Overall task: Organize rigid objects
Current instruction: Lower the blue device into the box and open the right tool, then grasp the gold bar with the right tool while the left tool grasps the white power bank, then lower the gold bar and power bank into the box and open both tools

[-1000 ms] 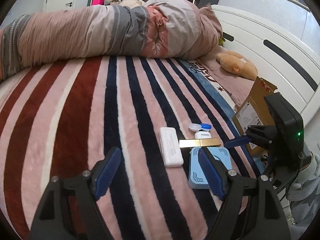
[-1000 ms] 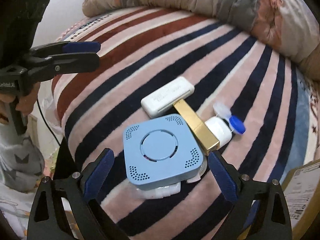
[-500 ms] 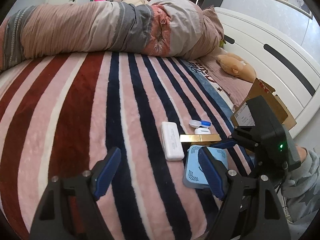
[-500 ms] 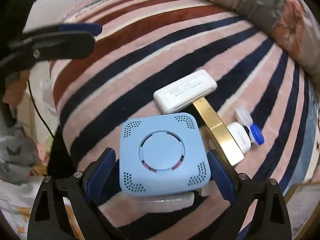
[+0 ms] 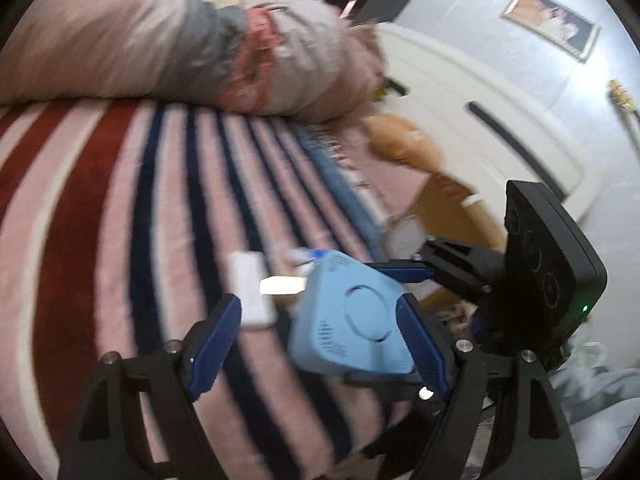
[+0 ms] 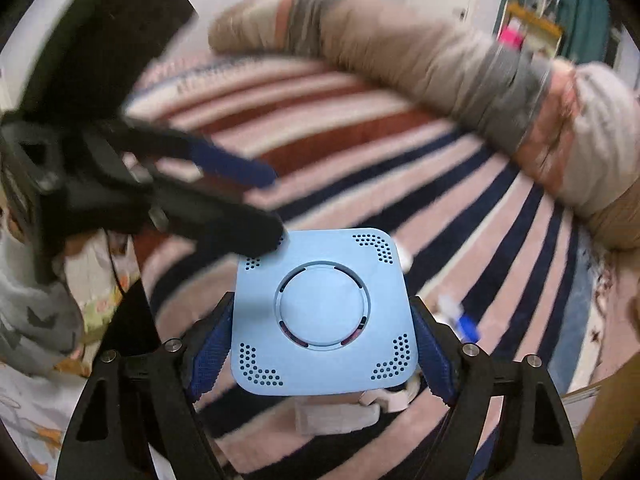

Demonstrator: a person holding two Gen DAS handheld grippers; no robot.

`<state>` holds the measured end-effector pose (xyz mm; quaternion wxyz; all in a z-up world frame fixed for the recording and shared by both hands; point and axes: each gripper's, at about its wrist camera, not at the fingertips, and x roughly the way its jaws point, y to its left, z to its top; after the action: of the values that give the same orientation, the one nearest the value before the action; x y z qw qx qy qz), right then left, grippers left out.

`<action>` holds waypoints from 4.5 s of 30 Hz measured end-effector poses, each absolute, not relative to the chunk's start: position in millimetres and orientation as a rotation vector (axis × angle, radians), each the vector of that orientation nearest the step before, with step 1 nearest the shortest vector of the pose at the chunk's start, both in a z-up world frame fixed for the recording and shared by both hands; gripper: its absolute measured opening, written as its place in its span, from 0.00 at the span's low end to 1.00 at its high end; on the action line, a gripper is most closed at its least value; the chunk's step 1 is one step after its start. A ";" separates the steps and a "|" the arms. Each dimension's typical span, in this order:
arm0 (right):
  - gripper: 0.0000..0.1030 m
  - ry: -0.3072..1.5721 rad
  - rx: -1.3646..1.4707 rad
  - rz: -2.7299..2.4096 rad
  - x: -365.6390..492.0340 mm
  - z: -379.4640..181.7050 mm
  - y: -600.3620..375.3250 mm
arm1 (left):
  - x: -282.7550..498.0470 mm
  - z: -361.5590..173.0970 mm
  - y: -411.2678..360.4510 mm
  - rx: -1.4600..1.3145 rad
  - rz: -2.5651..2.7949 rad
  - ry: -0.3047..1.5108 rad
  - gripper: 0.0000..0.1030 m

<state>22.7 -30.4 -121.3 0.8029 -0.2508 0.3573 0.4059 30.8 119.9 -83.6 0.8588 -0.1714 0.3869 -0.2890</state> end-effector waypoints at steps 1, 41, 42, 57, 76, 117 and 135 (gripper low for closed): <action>0.77 0.735 -0.523 0.864 19.8 -113.4 -33.3 | 32.6 -76.6 114.5 -0.374 -0.642 0.803 0.75; 0.89 0.747 -0.085 0.329 40.9 -47.1 -332.6 | 115.5 -10.9 -224.6 0.199 -0.896 0.907 0.59; 0.90 0.747 -0.084 0.329 40.1 -46.2 -331.0 | 114.2 -8.4 -221.7 0.199 -0.891 0.899 0.59; 0.97 0.593 -0.089 0.473 23.5 5.9 -259.6 | 80.5 43.6 -67.5 0.073 -0.608 0.708 0.64; 0.46 0.847 -0.254 0.703 78.4 -95.4 -81.1 | 57.8 -89.6 111.2 -0.119 -0.329 0.801 0.67; 0.14 1.080 -0.249 0.378 112.1 -169.3 -122.1 | 99.2 -185.8 50.7 -0.005 -0.206 0.939 0.31; 0.13 0.635 -0.092 0.517 32.1 -5.4 -157.7 | 33.2 -10.3 20.6 0.013 -0.381 0.628 0.31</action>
<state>32.1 -157.7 -5.4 0.9164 -0.0448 0.3086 0.2510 33.2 20.6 -10.3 0.9333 0.0065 0.3072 -0.1862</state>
